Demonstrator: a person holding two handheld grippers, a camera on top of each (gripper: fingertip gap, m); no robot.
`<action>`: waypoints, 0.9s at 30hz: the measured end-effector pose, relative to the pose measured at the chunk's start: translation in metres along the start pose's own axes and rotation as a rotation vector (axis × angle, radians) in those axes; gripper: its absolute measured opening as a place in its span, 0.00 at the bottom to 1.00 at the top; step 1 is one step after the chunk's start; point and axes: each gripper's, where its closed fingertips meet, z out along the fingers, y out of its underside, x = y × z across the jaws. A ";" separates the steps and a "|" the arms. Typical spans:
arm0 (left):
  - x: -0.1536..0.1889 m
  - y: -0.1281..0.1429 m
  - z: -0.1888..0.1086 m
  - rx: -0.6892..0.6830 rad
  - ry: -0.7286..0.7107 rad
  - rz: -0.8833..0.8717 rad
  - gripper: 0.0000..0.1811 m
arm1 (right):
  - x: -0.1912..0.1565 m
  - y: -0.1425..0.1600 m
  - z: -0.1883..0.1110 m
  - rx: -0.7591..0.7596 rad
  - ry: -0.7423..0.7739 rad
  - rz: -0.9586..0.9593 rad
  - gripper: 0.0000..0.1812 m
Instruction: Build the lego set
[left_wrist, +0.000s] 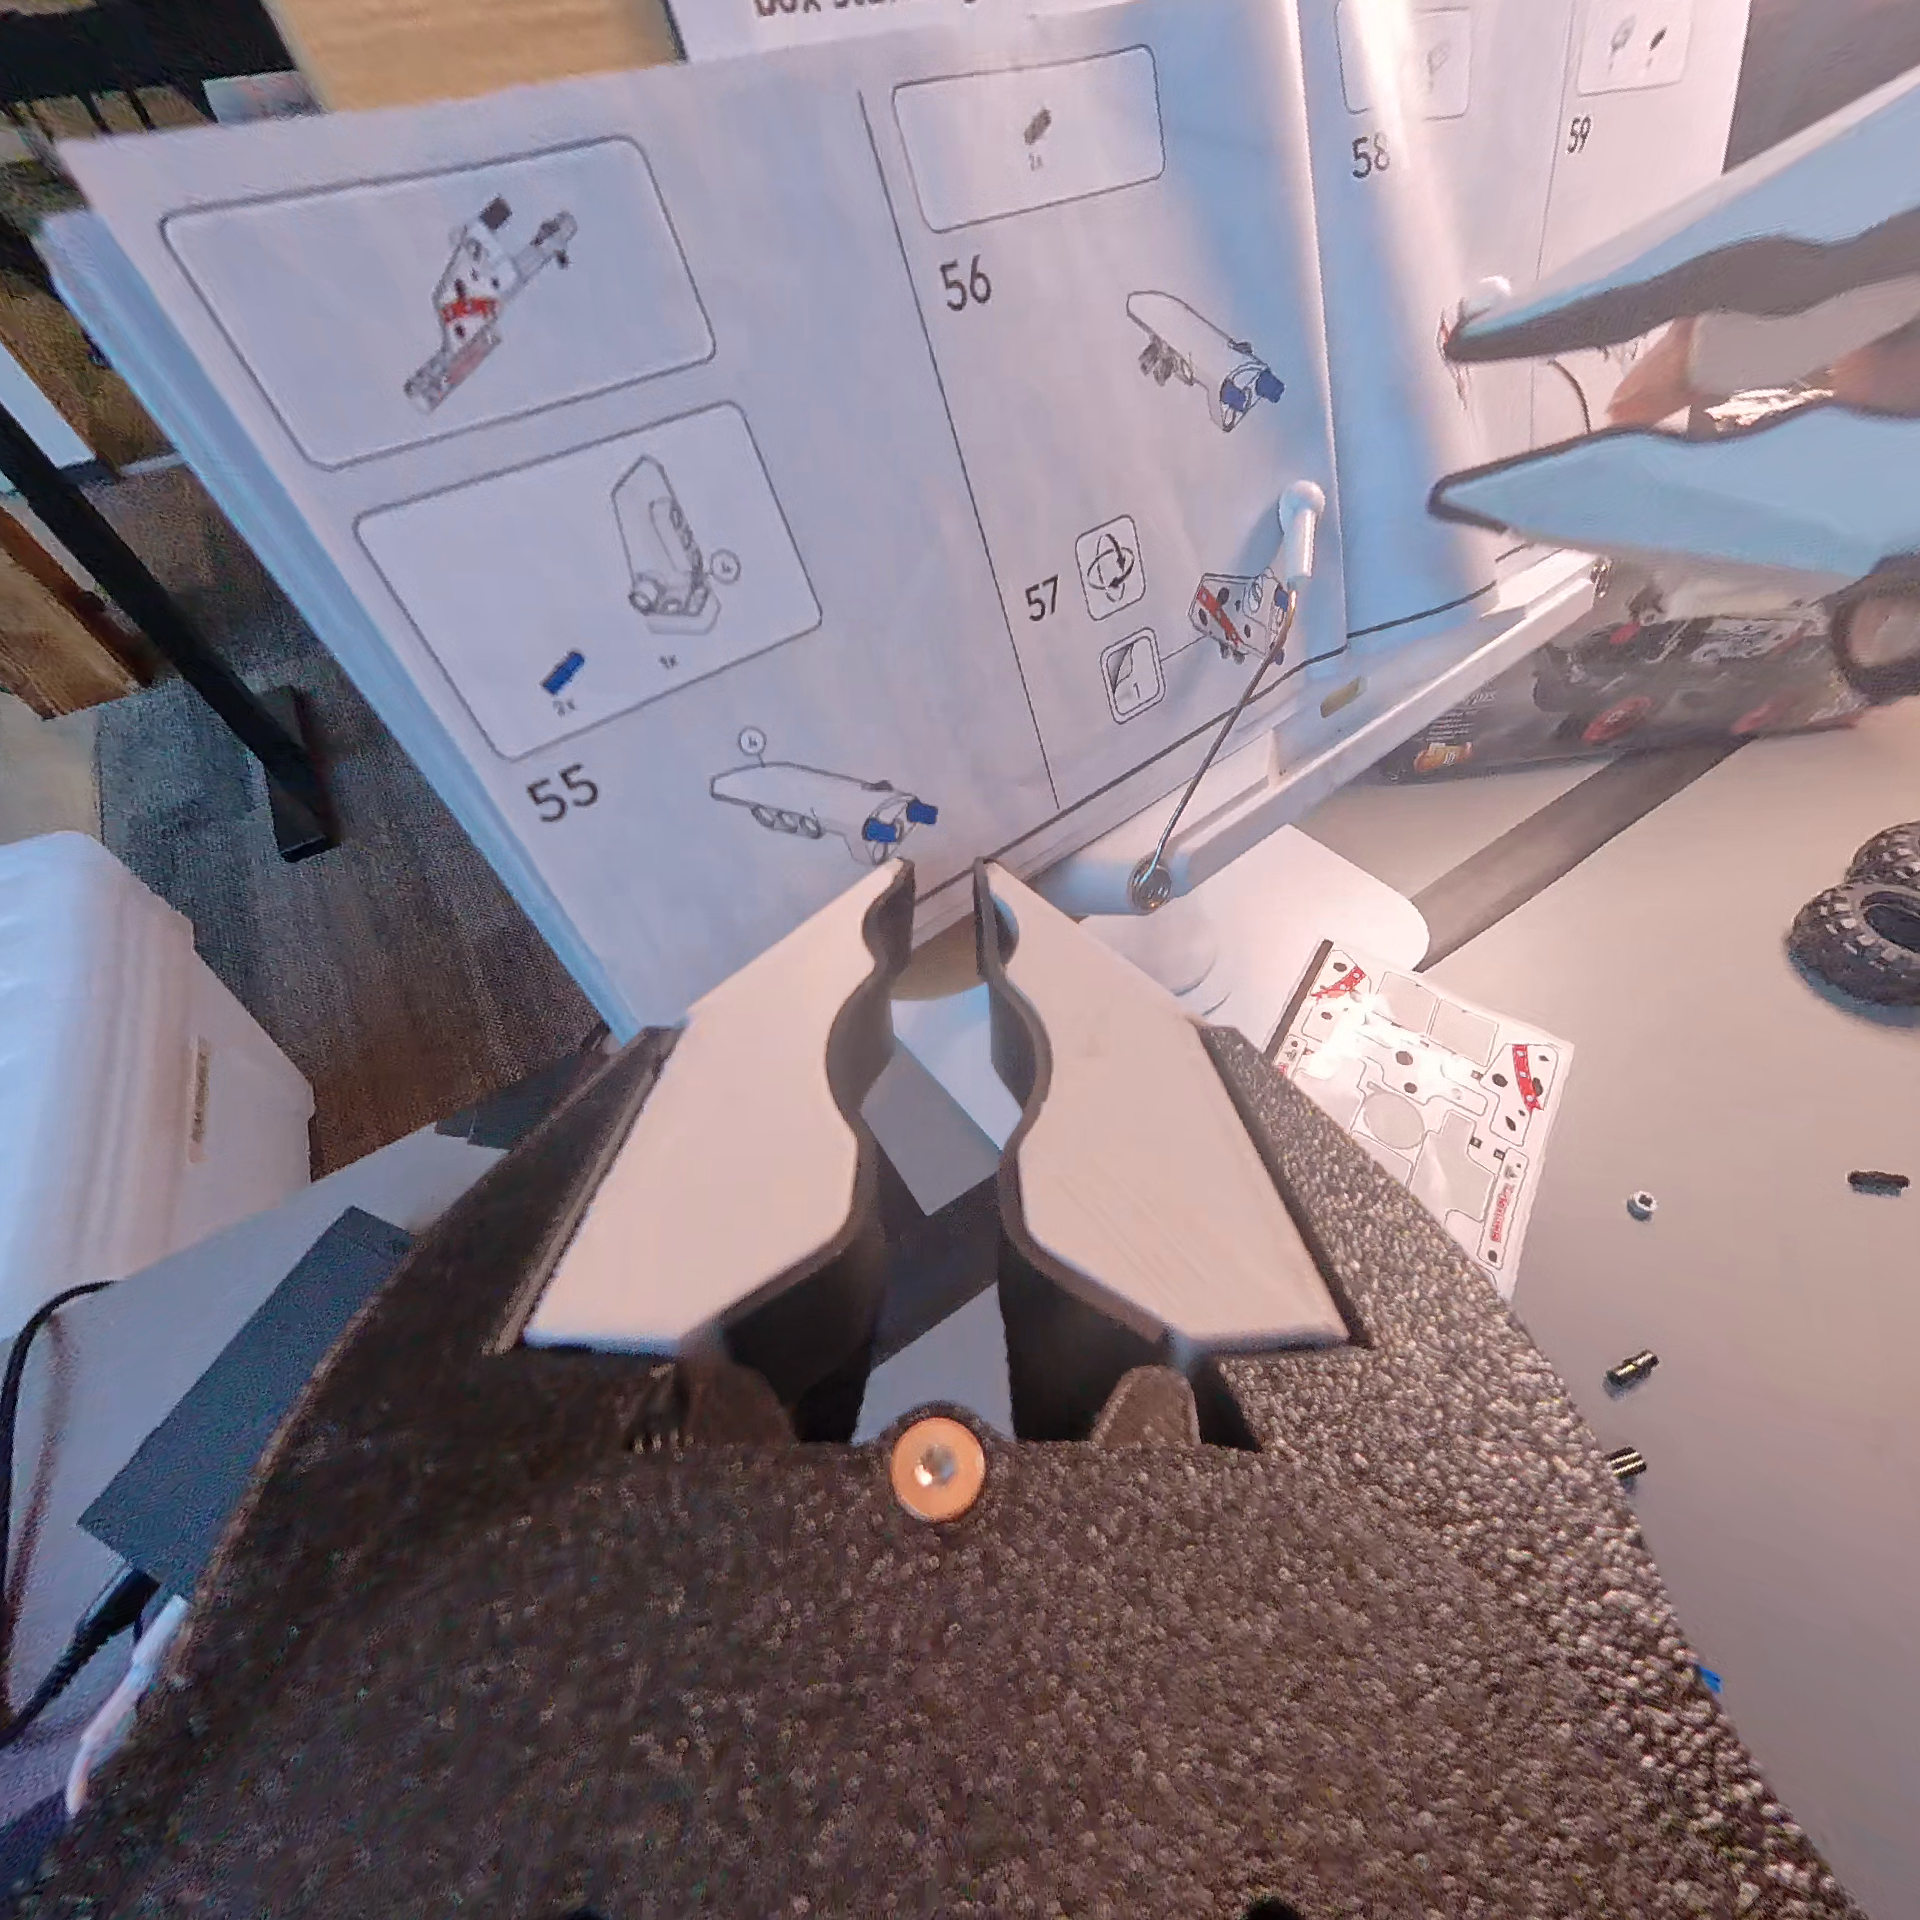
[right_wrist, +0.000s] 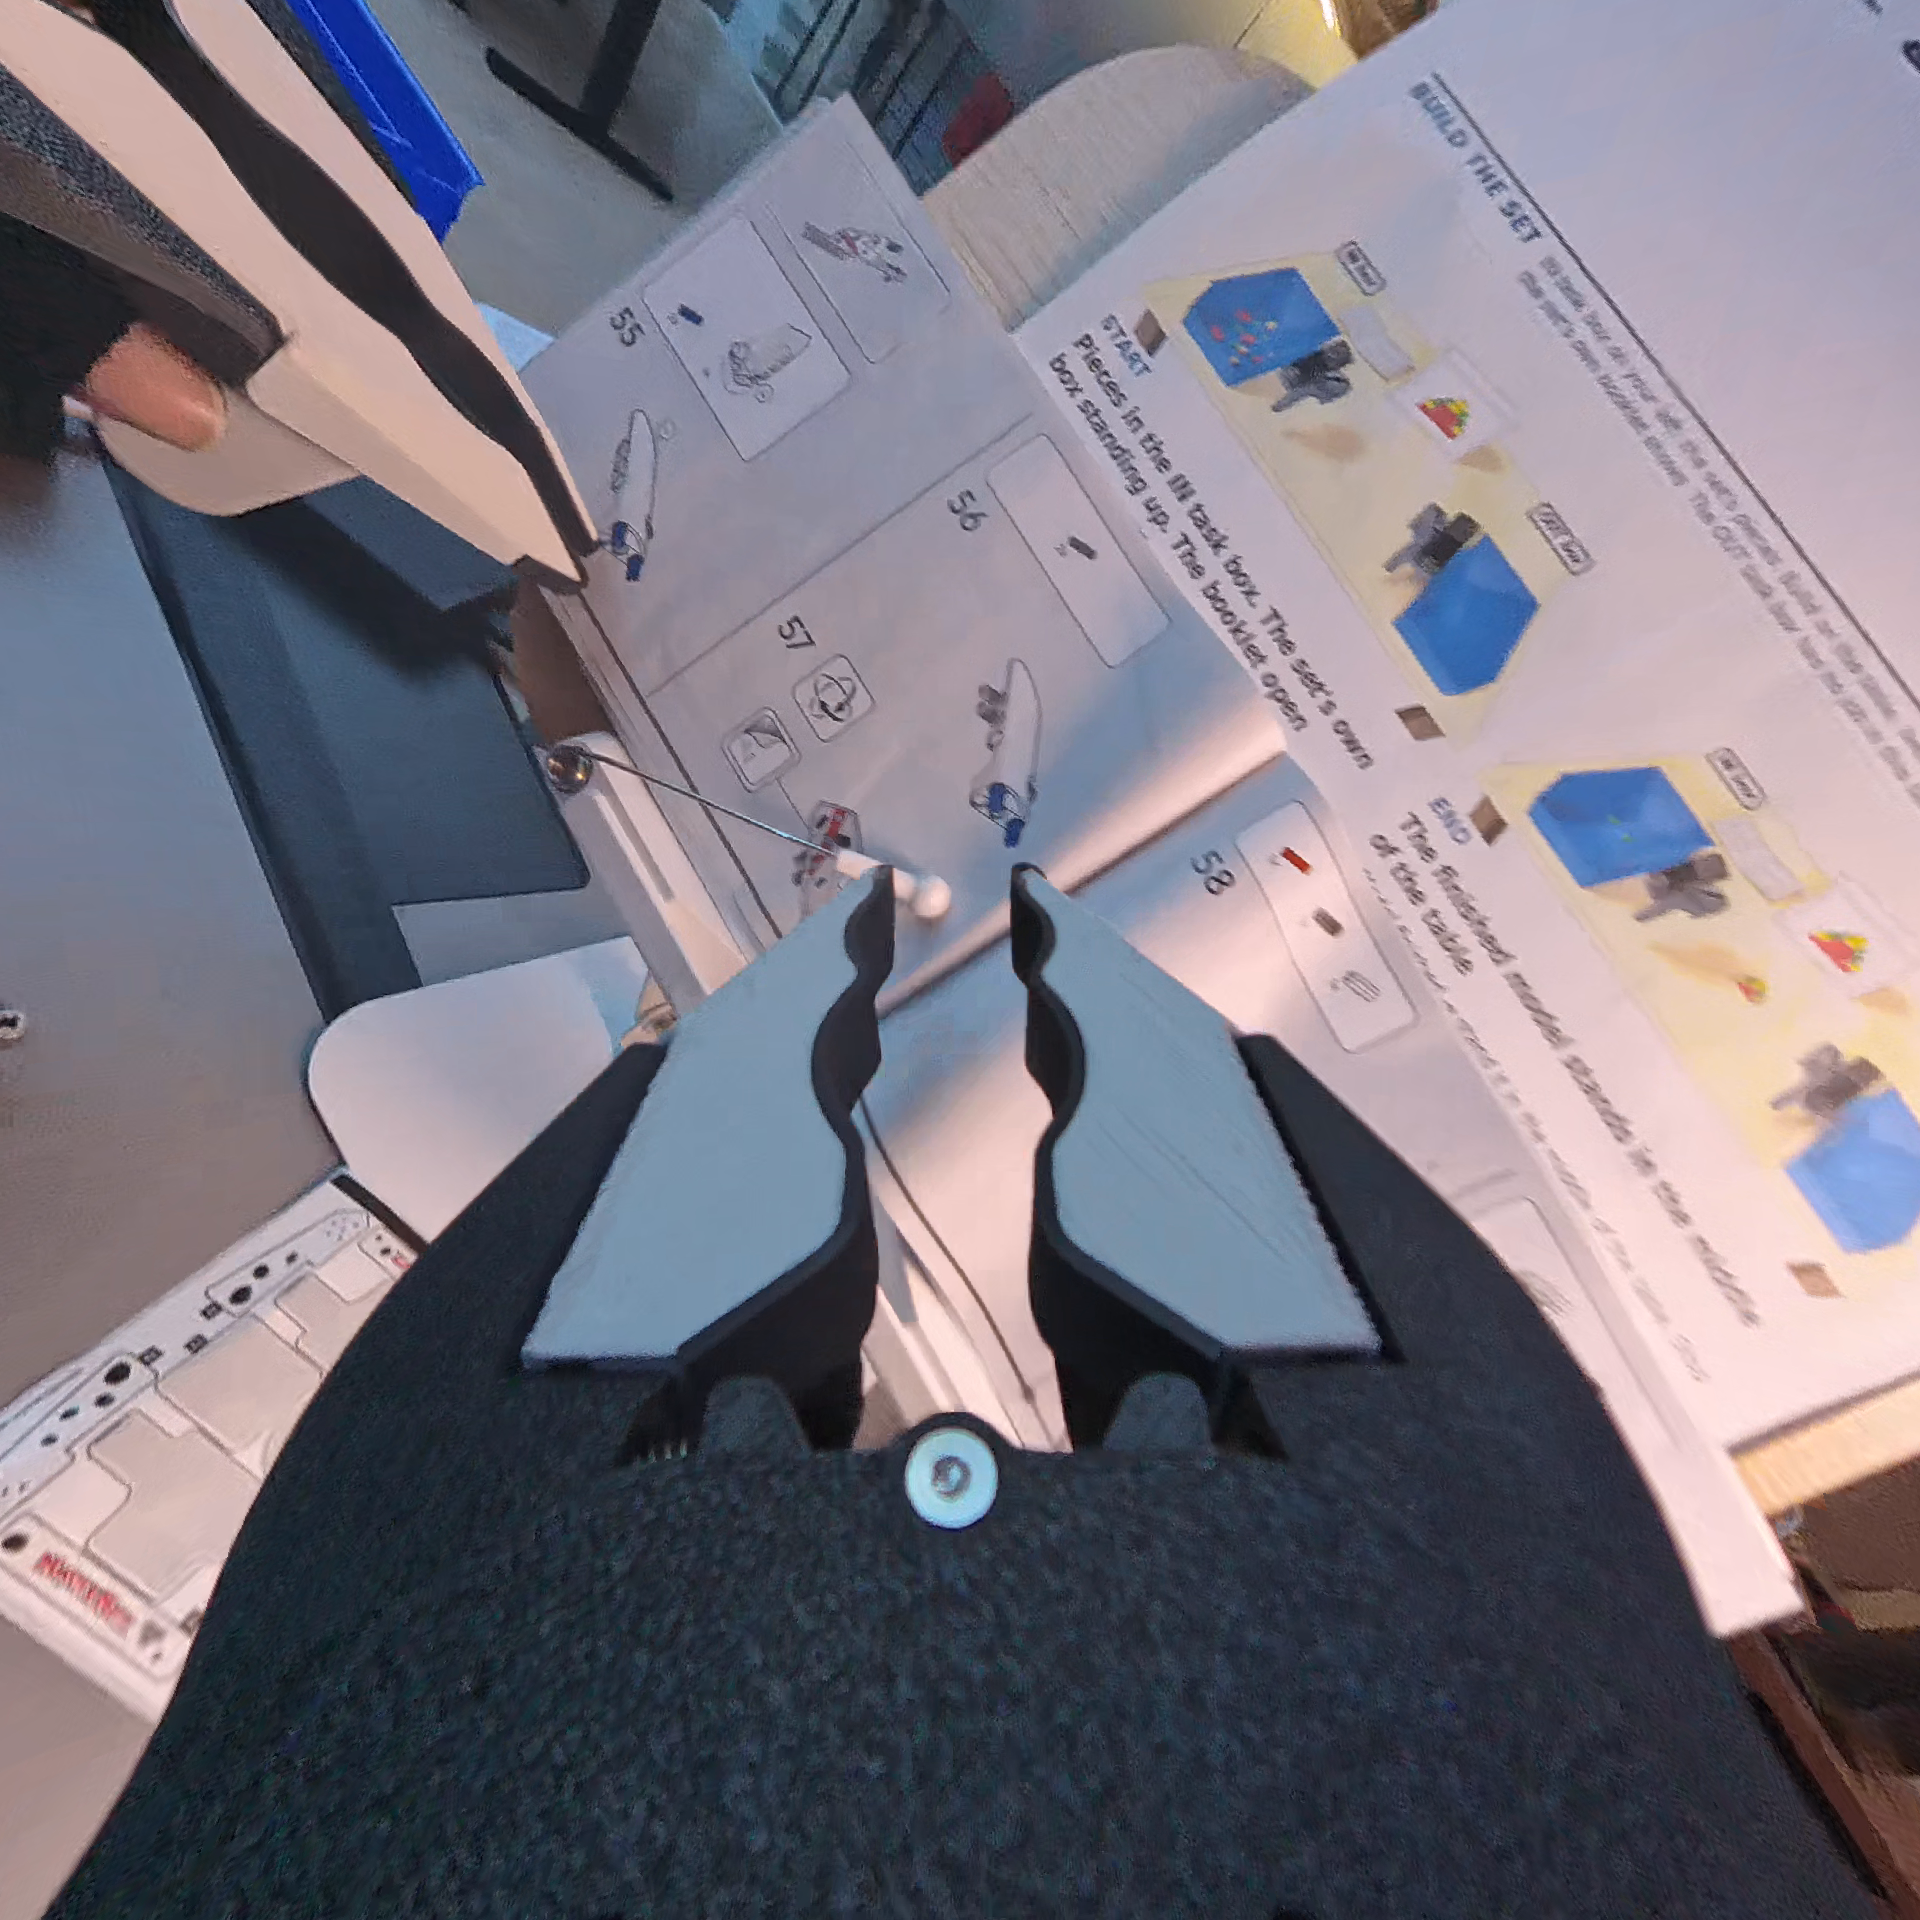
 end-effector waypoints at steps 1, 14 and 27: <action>0.000 0.002 -0.001 0.008 -0.008 -0.009 0.06 | -0.009 0.000 0.009 0.003 -0.005 0.001 0.12; -0.013 0.018 -0.011 0.059 -0.028 -0.040 0.08 | -0.013 0.014 0.009 -0.038 -0.034 0.225 0.16; -0.029 0.020 -0.008 0.082 -0.098 -0.008 0.03 | 0.026 0.074 -0.018 -0.033 0.161 0.493 0.14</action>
